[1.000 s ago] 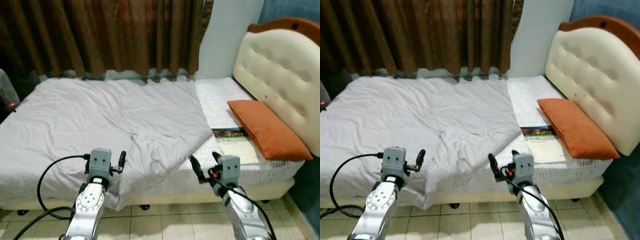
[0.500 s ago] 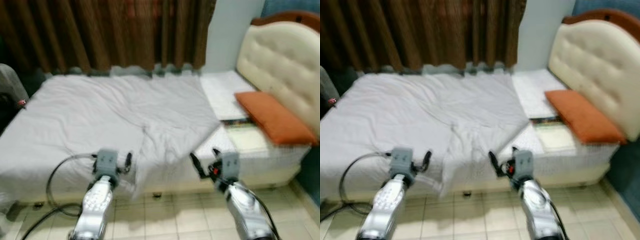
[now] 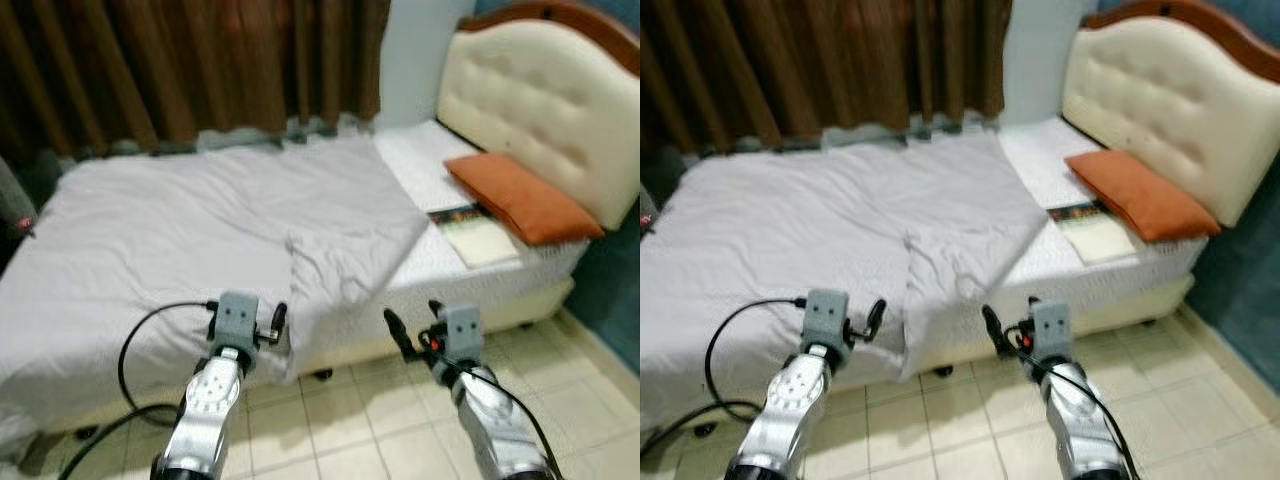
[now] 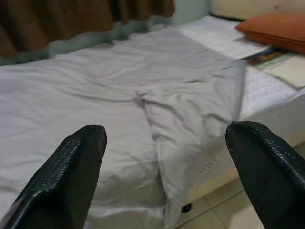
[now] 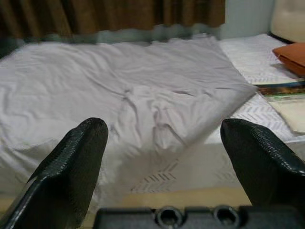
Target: Clean up the room
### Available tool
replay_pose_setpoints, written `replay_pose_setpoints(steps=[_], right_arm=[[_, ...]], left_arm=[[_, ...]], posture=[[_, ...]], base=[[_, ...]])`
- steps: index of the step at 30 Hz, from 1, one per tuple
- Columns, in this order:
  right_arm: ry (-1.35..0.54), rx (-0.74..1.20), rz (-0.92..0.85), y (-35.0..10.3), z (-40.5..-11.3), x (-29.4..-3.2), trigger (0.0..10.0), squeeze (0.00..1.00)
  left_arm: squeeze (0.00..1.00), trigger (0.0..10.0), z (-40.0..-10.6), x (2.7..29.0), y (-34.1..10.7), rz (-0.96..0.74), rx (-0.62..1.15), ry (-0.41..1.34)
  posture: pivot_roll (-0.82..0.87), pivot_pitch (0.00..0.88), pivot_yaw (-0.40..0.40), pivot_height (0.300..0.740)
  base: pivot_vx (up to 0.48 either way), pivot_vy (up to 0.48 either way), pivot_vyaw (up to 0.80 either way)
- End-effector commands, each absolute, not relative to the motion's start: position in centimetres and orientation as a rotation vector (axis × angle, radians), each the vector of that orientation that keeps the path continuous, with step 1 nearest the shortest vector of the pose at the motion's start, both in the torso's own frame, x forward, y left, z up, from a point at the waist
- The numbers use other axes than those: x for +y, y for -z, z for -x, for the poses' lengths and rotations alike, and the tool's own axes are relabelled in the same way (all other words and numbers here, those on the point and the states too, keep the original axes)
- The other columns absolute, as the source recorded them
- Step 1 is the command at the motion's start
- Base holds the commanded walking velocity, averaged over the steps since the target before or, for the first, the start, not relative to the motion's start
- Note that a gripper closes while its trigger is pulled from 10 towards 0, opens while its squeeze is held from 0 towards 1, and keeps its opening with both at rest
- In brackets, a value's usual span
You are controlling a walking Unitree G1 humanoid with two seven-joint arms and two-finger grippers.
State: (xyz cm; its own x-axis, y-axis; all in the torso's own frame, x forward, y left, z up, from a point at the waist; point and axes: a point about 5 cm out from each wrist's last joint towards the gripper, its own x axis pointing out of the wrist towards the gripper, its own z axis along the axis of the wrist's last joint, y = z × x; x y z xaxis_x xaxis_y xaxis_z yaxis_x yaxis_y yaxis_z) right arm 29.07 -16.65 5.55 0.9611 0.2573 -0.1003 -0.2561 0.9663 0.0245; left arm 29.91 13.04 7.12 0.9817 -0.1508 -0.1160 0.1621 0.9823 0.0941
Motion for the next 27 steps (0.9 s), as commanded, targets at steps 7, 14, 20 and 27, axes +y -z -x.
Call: replay_pose_setpoints(steps=[7,14,20,27], right_arm=[[-0.288,0.082,-0.014,-6.05,-29.64,-15.68,10.0,0.00],[-0.287,0.081,-0.014,-6.04,-29.67,-15.63,10.0,0.00],[-0.288,0.094,-0.010,-5.86,-29.65,-15.60,10.0,0.00],[-0.327,0.098,-0.033,-5.81,-29.65,-15.39,10.0,0.00]], left_arm=[[0.00,10.0,-30.13,13.93,-7.07,-0.129,0.113,0.129],[0.00,10.0,-30.33,13.99,-6.99,-0.147,0.116,0.137],[0.00,10.0,-30.46,13.99,-7.01,-0.148,0.117,0.136],[0.00,10.0,-30.65,14.18,-7.07,-0.120,0.116,0.097]], posture=[[0.02,0.002,0.007,0.740],[0.02,0.002,0.011,0.740],[0.02,0.000,0.011,0.740],[0.02,0.000,0.010,0.740]], base=[[0.449,0.000,0.00],[0.480,0.000,0.00],[0.480,0.000,-0.47],[0.480,0.000,-0.33]])
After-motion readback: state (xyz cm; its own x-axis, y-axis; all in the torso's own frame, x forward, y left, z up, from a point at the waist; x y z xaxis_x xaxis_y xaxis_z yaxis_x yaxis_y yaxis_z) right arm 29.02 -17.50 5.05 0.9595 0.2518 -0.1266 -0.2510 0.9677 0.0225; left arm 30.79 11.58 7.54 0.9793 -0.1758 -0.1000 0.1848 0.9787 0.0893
